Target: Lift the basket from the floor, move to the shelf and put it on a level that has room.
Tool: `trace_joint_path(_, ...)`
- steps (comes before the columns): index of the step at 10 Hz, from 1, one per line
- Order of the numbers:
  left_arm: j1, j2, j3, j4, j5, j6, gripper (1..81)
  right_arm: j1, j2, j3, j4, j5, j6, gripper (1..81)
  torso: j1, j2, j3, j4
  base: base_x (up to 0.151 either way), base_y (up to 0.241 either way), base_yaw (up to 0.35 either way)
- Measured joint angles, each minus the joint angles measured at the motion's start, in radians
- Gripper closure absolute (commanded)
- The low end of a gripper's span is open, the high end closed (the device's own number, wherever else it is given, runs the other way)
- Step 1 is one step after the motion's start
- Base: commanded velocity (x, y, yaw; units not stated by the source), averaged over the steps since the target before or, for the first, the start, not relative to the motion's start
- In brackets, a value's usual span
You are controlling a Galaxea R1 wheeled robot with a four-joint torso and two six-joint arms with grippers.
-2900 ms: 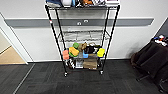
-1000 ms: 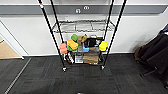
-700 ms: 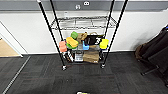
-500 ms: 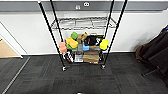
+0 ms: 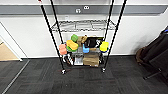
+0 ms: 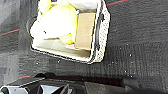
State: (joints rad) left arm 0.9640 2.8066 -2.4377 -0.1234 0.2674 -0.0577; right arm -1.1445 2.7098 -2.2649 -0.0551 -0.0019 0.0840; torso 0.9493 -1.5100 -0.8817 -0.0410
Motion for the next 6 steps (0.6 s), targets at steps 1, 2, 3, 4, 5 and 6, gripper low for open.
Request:
trace_joint_path(1,-0.016,0.008,0.0,0.0,0.017,0.0,1.0,0.0,0.0,-0.001,0.001,-0.003,0.002,1.0,0.021,-0.034,0.0,0.0,0.0,0.0,0.0)
trace_joint_path(2,-0.025,0.016,0.0,0.0,0.021,0.0,1.0,0.001,0.0,-0.002,0.003,-0.003,0.003,1.0,0.041,-0.065,-0.001,0.0,0.0,0.0,0.0)
trace_joint_path(3,-0.036,0.017,0.002,0.0,0.027,0.0,1.0,0.003,0.0,-0.007,0.006,-0.003,0.003,1.0,0.063,-0.101,-0.011,0.0,0.0,0.0,0.0)
trace_joint_path(4,-0.044,0.016,0.0,0.0,0.034,0.0,1.0,0.006,0.0,-0.009,0.006,-0.005,0.003,1.0,0.084,-0.135,-0.03,0.0,0.0,0.0,0.0)
trace_joint_path(5,-0.054,0.017,0.0,0.0,0.047,0.0,1.0,0.013,0.002,-0.009,0.006,-0.006,0.011,1.0,0.106,-0.169,-0.055,0.0,0.0,0.0,0.0)
trace_joint_path(6,-0.066,0.016,0.0,0.002,0.056,0.0,1.0,0.024,0.006,-0.009,0.007,-0.005,0.017,1.0,0.127,-0.203,-0.084,0.0,0.0,0.0,0.0)
